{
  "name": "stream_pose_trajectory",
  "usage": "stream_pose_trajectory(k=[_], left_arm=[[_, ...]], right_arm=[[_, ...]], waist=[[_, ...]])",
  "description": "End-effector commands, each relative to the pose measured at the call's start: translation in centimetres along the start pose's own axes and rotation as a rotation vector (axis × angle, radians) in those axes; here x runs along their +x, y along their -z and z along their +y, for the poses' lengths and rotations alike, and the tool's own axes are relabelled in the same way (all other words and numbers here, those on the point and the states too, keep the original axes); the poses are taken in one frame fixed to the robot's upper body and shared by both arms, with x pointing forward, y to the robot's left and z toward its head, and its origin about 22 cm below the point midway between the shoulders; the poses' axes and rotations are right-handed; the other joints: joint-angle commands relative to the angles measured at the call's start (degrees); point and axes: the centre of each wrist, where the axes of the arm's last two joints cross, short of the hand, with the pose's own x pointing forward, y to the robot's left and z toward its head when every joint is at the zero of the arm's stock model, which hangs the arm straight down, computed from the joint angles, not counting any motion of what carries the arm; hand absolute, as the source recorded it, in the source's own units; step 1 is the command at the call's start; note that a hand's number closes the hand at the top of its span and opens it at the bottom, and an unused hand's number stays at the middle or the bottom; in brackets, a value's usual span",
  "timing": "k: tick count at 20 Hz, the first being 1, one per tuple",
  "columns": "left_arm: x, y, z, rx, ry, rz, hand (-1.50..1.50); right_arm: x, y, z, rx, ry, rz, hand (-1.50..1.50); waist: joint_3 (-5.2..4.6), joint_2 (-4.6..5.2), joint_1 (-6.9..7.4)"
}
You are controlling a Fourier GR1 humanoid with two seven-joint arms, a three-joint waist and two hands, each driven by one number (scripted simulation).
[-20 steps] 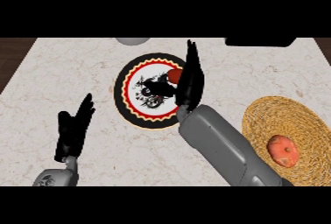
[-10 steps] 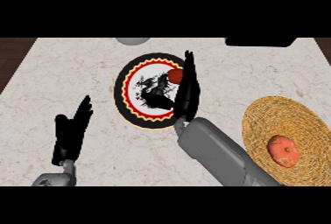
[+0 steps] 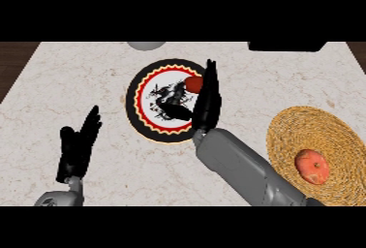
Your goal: Pick the bell pepper from the placemat and place it in the plate
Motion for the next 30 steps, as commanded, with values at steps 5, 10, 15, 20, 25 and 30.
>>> stream_pose_trajectory(k=[5,10,15,20,25,30], left_arm=[[0.3,-0.4,-0.2,-0.017,-0.019,0.002,0.0],[-0.1,0.2,-0.1,0.003,-0.007,0.0,0.0],[-0.4,-1.3,-0.7,0.014,-0.014,0.01,0.0],[-0.2,-0.4,0.6,0.048,-0.006,0.021,0.0],[1.9,-0.6,-0.8,0.028,0.003,0.012,0.0],[-0.2,-0.9,-0.2,0.029,-0.005,0.003,0.0]], right_arm=[[-2.5,0.4,0.0,-0.109,-0.037,0.064,-1.5],[-3.9,-1.7,0.3,-0.1,-0.06,0.072,-1.5],[-4.1,-0.1,-0.6,-0.072,-0.085,0.09,-1.5],[-7.3,-2.6,-2.6,-0.135,-0.071,0.095,-1.5],[-7.4,-2.7,-3.3,-0.172,-0.063,0.091,-1.5],[-8.5,-2.1,-4.8,-0.235,-0.079,0.09,-1.5]], waist=[[0.02,0.16,0.29],[0.0,-0.02,-0.12],[-0.01,-0.28,-1.16],[-0.02,-0.44,-1.91],[-0.01,-0.51,-1.83],[-0.02,-0.36,-1.54]])
